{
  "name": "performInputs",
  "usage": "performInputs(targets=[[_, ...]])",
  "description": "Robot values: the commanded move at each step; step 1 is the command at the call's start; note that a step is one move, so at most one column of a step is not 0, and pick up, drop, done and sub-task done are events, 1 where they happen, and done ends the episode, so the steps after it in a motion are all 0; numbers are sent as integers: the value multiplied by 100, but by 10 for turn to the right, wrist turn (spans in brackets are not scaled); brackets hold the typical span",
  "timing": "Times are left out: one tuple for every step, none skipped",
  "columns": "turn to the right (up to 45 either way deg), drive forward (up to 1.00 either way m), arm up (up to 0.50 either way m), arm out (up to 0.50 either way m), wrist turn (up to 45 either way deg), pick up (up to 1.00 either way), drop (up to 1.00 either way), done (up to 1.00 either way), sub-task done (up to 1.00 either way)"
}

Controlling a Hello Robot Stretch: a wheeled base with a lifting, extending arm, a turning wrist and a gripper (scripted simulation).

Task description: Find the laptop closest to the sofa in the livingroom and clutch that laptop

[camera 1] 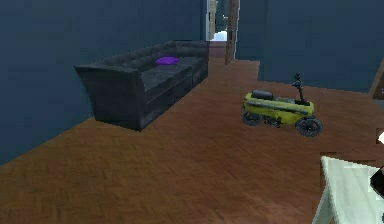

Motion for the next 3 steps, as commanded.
performInputs(targets=[[0,0,-30,0,0,0,0,0,0],[0,0,0,0,0,100,0,0,0],[0,0,10,0,0,0,0,0,0]])
